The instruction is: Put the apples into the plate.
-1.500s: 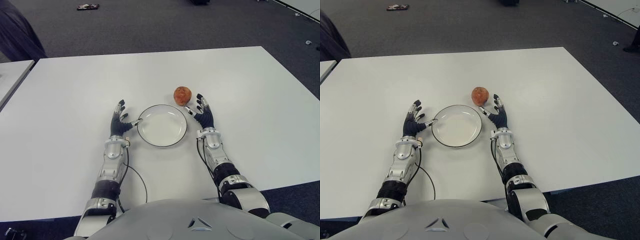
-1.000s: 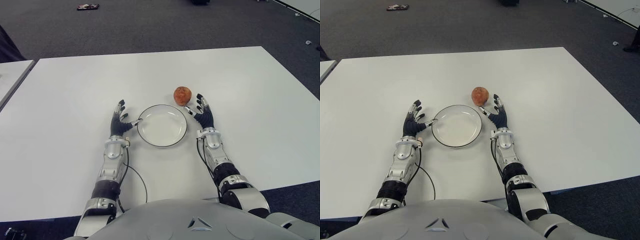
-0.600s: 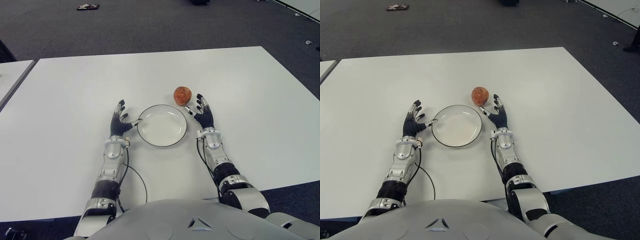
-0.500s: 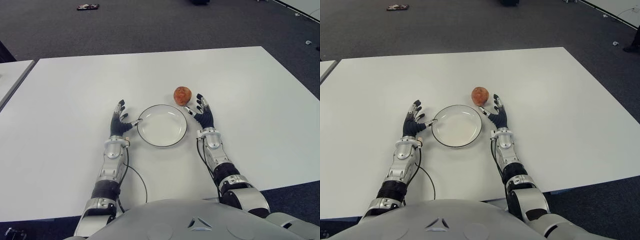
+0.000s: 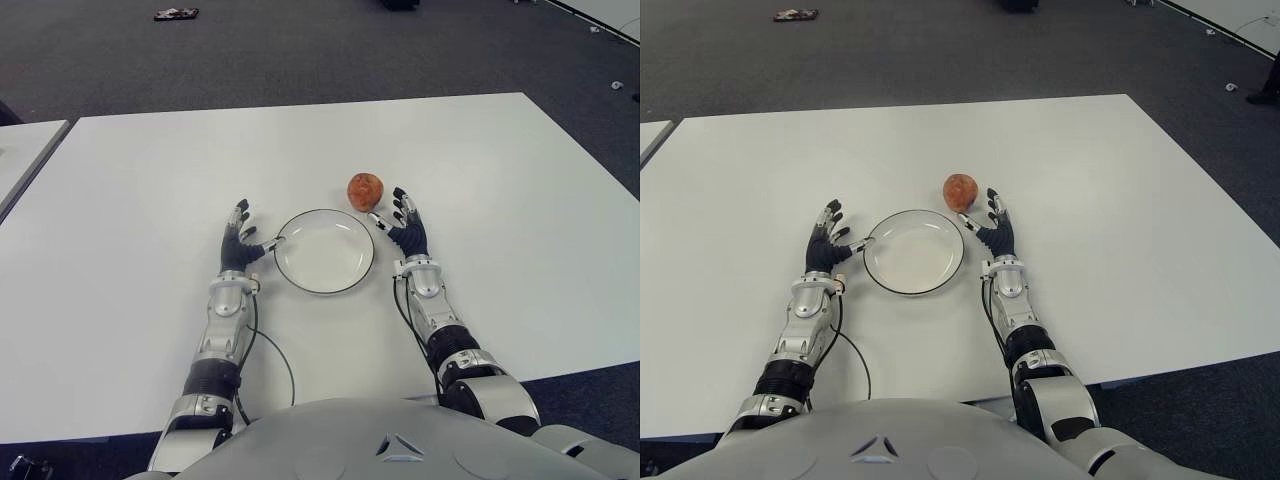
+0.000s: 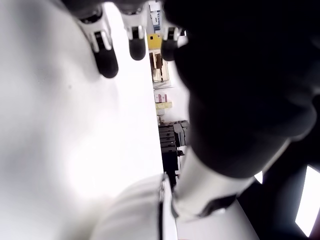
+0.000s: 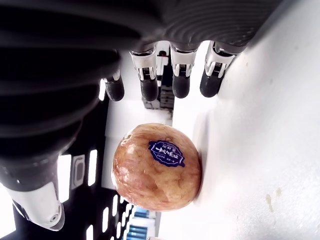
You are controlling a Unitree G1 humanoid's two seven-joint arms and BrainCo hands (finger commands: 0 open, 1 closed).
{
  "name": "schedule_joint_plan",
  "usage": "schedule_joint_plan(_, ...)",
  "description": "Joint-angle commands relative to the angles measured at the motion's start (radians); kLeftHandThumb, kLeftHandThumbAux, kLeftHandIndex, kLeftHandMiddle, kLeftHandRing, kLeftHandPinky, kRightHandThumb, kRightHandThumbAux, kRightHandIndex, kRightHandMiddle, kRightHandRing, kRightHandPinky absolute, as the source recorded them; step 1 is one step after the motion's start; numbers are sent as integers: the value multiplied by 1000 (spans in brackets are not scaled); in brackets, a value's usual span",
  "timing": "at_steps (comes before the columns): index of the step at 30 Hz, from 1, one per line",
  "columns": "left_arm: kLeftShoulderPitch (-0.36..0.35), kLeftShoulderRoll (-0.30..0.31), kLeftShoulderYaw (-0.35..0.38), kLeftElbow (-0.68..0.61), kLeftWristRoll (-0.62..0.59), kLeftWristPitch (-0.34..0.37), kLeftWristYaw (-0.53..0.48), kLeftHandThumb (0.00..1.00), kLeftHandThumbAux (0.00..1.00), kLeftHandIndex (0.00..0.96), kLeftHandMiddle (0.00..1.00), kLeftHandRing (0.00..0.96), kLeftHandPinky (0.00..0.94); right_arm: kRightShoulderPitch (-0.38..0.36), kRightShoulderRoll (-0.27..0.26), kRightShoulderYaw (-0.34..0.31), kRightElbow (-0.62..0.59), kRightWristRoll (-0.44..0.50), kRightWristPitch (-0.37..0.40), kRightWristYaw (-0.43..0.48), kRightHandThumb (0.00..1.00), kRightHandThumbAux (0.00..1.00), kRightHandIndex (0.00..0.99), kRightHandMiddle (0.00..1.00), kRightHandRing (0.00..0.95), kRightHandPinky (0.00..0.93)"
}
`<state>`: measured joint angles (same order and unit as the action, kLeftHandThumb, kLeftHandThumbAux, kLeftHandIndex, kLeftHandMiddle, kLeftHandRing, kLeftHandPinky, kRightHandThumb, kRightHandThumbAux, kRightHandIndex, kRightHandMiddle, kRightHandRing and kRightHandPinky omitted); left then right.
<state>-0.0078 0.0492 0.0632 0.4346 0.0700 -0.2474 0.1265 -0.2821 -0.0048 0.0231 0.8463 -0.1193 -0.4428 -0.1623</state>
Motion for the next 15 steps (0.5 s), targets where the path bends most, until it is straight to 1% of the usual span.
schedule_joint_plan(1, -4, -6, 1, 23, 3, 16, 11, 0, 277, 0, 0, 0, 16, 30, 13, 13, 29, -7, 57, 12, 158, 684, 0, 18, 30, 76)
schedule_joint_plan(3, -5, -6, 1, 24, 3, 17, 12, 0, 277, 0, 0, 0, 15, 34, 12, 13, 16, -10, 58, 6, 161, 684, 0, 19, 30, 78)
schedule_joint_plan(5, -7, -7, 1, 26, 4, 19, 14, 0, 278, 0, 0, 0, 14, 44, 6, 9, -30, -11, 64, 0, 163, 683, 0, 20, 30, 75)
schedule_joint_plan(7, -11, -7, 1, 29, 4, 19, 16, 0, 278, 0, 0, 0, 12, 57, -8, 1, -126, -10, 85, -5, 167, 684, 0, 21, 30, 69)
schedule_joint_plan(8, -13, -8, 1, 32, 4, 20, 16, 0, 278, 0, 0, 0, 12, 66, -14, -3, -200, -12, 103, -8, 168, 685, 0, 21, 30, 69)
schedule_joint_plan(10, -17, -8, 1, 37, 4, 19, 17, 0, 278, 0, 0, 0, 7, 81, -18, -7, -306, -17, 131, -16, 172, 689, 0, 21, 31, 71)
schedule_joint_plan(13, -20, -9, 1, 39, 4, 19, 17, 0, 278, 0, 0, 0, 4, 94, -14, -7, -424, -38, 144, -41, 177, 693, 0, 20, 33, 76)
schedule_joint_plan(15, -25, -9, 2, 46, 2, 17, 16, 0, 279, 0, 0, 0, 4, 78, -14, -8, -473, -57, 143, -62, 180, 695, 0, 20, 36, 82)
